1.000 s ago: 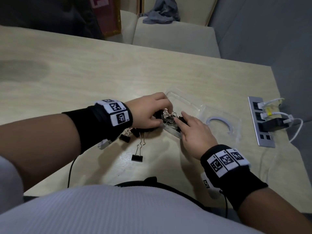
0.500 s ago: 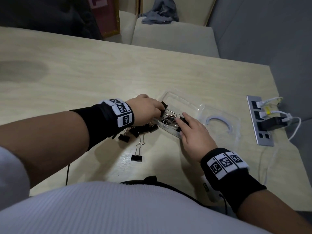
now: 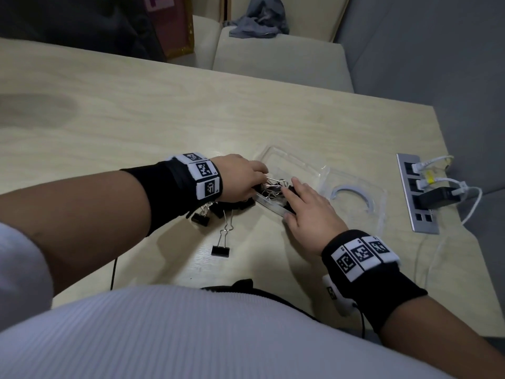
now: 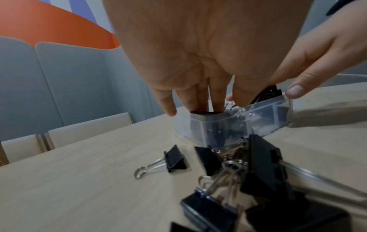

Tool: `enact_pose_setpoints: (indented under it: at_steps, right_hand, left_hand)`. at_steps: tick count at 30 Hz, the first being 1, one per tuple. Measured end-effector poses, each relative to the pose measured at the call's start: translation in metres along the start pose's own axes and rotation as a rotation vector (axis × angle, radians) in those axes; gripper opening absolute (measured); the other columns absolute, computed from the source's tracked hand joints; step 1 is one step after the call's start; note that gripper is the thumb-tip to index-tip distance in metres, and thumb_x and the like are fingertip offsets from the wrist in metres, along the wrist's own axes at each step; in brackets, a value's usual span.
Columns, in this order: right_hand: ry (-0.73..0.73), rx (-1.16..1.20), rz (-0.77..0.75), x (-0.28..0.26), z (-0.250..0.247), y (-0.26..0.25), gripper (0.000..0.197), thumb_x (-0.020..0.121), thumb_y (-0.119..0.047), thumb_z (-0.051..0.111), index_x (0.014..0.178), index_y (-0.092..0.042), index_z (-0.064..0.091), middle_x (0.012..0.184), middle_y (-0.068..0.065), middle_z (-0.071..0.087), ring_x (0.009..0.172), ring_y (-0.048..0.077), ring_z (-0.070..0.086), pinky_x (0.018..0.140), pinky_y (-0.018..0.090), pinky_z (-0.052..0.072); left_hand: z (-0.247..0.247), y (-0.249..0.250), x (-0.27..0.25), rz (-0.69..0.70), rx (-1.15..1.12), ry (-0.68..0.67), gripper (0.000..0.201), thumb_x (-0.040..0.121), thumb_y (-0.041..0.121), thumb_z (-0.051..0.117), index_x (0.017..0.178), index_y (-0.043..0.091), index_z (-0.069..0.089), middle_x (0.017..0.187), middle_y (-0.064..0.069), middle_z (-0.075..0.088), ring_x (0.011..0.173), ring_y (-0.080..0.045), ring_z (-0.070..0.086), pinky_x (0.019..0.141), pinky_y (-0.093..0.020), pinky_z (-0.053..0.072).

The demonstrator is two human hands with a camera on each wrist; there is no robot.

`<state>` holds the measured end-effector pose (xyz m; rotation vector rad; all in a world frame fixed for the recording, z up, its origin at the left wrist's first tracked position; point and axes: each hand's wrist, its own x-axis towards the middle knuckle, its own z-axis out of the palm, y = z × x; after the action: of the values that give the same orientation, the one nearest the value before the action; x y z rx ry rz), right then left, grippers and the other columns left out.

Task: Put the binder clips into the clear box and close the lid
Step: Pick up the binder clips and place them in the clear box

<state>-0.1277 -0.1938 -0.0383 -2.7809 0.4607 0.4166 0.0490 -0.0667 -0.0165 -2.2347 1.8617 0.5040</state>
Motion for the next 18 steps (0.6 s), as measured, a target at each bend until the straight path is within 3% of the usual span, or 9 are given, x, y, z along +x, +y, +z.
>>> enact_pose_setpoints:
  at_steps: [3, 5, 7, 10, 12, 14, 16, 18]
  right_hand:
    - [0.031, 0.016, 0.013, -0.003, -0.003, -0.004, 0.062, 0.094, -0.035, 0.046, 0.149, -0.025, 0.021, 0.161, 0.003, 0.009, 0.146, 0.025, 0.011, 0.117, 0.044, 0.014]
    - [0.134, 0.019, -0.015, -0.009, -0.004, -0.01, 0.059, 0.09, -0.032, 0.052, 0.144, -0.021, 0.032, 0.157, 0.006, 0.022, 0.143, 0.028, 0.019, 0.114, 0.045, 0.017]
    - [0.232, 0.016, -0.098, -0.015, -0.003, -0.018, 0.048, 0.087, -0.028, 0.056, 0.133, -0.019, 0.047, 0.146, 0.006, 0.039, 0.135, 0.027, 0.032, 0.111, 0.045, 0.024]
    - [0.189, 0.024, -0.251, -0.02, 0.003, -0.038, 0.034, 0.089, -0.026, 0.054, 0.123, -0.023, 0.054, 0.134, 0.0, 0.05, 0.125, 0.022, 0.042, 0.107, 0.045, 0.033]
    - [0.126, 0.023, -0.389, -0.021, 0.01, -0.051, 0.03, 0.091, -0.024, 0.052, 0.121, -0.025, 0.056, 0.131, 0.0, 0.055, 0.12, 0.023, 0.048, 0.103, 0.046, 0.039]
    - [0.011, -0.007, -0.51, -0.02, 0.016, -0.063, 0.034, 0.092, -0.023, 0.051, 0.125, -0.028, 0.054, 0.135, 0.001, 0.053, 0.12, 0.027, 0.048, 0.101, 0.048, 0.039]
    - [-0.123, -0.061, -0.588, -0.019, 0.02, -0.072, 0.04, 0.093, -0.025, 0.049, 0.132, -0.033, 0.049, 0.145, 0.002, 0.044, 0.126, 0.03, 0.043, 0.103, 0.048, 0.035]
    - [-0.201, -0.126, -0.613, -0.019, 0.025, -0.077, 0.042, 0.093, -0.027, 0.048, 0.135, -0.034, 0.047, 0.15, 0.003, 0.038, 0.128, 0.031, 0.039, 0.104, 0.049, 0.033]
  left_hand:
    - [-0.005, -0.007, -0.01, -0.018, -0.087, 0.066, 0.048, 0.093, 0.03, 0.05, 0.14, 0.022, 0.042, 0.154, -0.001, 0.032, 0.126, -0.028, 0.049, 0.108, -0.039, 0.038]
    - [-0.003, -0.015, -0.021, -0.06, -0.195, 0.196, 0.041, 0.089, 0.023, 0.053, 0.13, 0.023, 0.052, 0.141, -0.004, 0.045, 0.119, -0.028, 0.052, 0.099, -0.042, 0.045]
    - [0.001, -0.023, -0.033, -0.117, -0.241, 0.242, 0.031, 0.087, 0.022, 0.053, 0.118, 0.024, 0.057, 0.124, -0.004, 0.053, 0.108, -0.027, 0.055, 0.09, -0.043, 0.049]
    - [0.01, -0.033, -0.049, -0.14, -0.259, 0.051, 0.025, 0.086, 0.031, 0.059, 0.11, 0.024, 0.058, 0.111, -0.001, 0.055, 0.102, -0.024, 0.057, 0.084, -0.038, 0.05]
    - [0.016, -0.035, -0.06, -0.114, -0.198, -0.067, 0.04, 0.077, 0.045, 0.069, 0.112, 0.03, 0.056, 0.113, 0.002, 0.052, 0.105, -0.021, 0.053, 0.084, -0.037, 0.05]
    - [0.024, -0.034, -0.068, -0.099, -0.067, -0.169, 0.065, 0.067, 0.058, 0.073, 0.123, 0.037, 0.047, 0.124, 0.004, 0.045, 0.112, -0.021, 0.047, 0.087, -0.04, 0.05]
    - [0.032, -0.031, -0.071, -0.098, 0.033, -0.232, 0.077, 0.067, 0.059, 0.073, 0.133, 0.039, 0.039, 0.135, 0.003, 0.038, 0.119, -0.024, 0.043, 0.09, -0.042, 0.049]
    - [0.039, -0.027, -0.072, -0.109, 0.026, -0.196, 0.068, 0.074, 0.051, 0.071, 0.133, 0.038, 0.039, 0.137, 0.001, 0.038, 0.119, -0.025, 0.043, 0.09, -0.042, 0.049]
